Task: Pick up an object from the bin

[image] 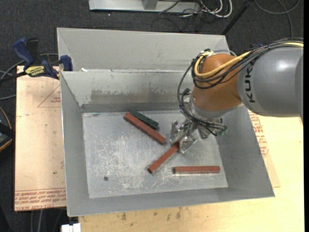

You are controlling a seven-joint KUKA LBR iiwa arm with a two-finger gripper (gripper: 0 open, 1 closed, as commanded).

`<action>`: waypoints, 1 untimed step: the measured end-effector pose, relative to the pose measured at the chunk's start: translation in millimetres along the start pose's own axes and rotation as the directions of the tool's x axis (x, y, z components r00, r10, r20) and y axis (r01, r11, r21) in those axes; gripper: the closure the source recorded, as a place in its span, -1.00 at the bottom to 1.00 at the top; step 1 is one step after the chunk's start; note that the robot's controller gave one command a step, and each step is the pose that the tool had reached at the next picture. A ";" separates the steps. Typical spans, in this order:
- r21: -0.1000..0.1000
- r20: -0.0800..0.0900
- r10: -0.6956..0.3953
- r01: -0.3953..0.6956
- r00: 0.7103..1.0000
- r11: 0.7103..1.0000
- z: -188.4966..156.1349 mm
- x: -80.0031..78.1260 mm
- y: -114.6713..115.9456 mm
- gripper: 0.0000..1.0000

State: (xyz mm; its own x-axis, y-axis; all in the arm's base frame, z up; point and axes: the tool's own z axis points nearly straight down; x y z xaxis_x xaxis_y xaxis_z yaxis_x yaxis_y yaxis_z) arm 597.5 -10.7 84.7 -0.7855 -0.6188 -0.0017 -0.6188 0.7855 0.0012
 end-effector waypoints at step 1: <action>0.002 0.002 -0.006 0.006 1.000 1.000 -123.6 5.6 -13.1 1.00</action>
Offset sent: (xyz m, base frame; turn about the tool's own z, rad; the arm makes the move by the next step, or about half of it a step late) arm 0.0000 0.0000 0.0000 0.0000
